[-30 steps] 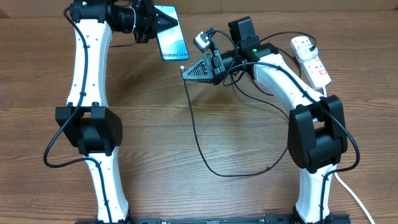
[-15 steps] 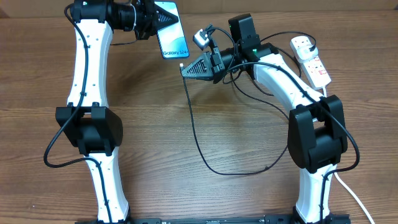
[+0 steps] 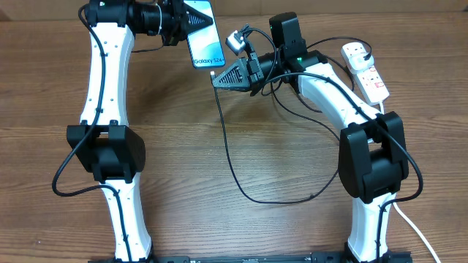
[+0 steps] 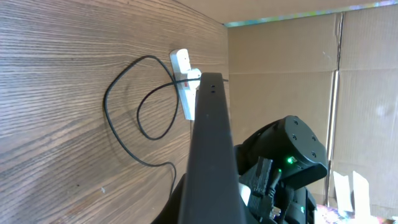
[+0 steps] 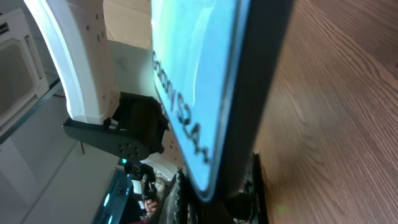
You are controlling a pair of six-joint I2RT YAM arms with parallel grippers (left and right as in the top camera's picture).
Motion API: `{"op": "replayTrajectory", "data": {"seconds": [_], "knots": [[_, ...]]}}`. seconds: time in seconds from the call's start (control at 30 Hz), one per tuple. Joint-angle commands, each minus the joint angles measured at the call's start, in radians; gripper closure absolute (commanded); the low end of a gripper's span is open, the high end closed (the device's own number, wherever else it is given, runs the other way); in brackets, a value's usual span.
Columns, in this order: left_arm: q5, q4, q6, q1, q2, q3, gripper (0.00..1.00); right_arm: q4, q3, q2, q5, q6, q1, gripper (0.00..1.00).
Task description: Plug charger to phone and switch on socket
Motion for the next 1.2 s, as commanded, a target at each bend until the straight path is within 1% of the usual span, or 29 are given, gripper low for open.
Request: {"op": "replayTrajectory", "data": {"seconds": [0.0, 0.3, 0.43, 0.67, 0.73, 0.83, 0.9, 0.93, 1.17], "knots": [[0.054, 0.005, -0.019, -0.009, -0.002, 0.004, 0.96, 0.006, 0.02, -0.03, -0.033, 0.005, 0.0, 0.96], [0.062, 0.01, 0.008, -0.025, 0.01, 0.002, 0.96, 0.035, 0.02, -0.031, -0.033, 0.031, 0.0, 0.96], [0.146, 0.035, 0.015, -0.01, 0.048, 0.002, 0.96, 0.039, 0.02, -0.031, -0.033, 0.039, -0.001, 0.96], [0.344, 0.082, 0.014, 0.005, 0.166, 0.002, 0.96, 0.04, 0.02, -0.031, -0.033, 0.046, -0.001, 0.96], [0.375, 0.09, 0.011, 0.01, 0.19, 0.002, 0.96, 0.04, 0.02, -0.031, -0.033, 0.046, -0.002, 0.96], [0.378, 0.095, 0.011, 0.016, 0.191, 0.002, 0.96, 0.04, 0.02, -0.031, -0.033, 0.046, -0.003, 0.96], [0.446, 0.137, -0.013, 0.021, 0.19, 0.002, 0.96, 0.04, 0.019, -0.03, -0.033, 0.045, -0.003, 0.96], [0.455, 0.146, -0.03, 0.023, 0.19, 0.002, 0.96, 0.04, 0.019, -0.03, -0.032, 0.045, -0.003, 0.96], [0.454, 0.146, -0.034, 0.026, 0.19, 0.002, 0.96, -0.001, 0.017, -0.024, 0.047, 0.052, -0.003, 0.96]]}}
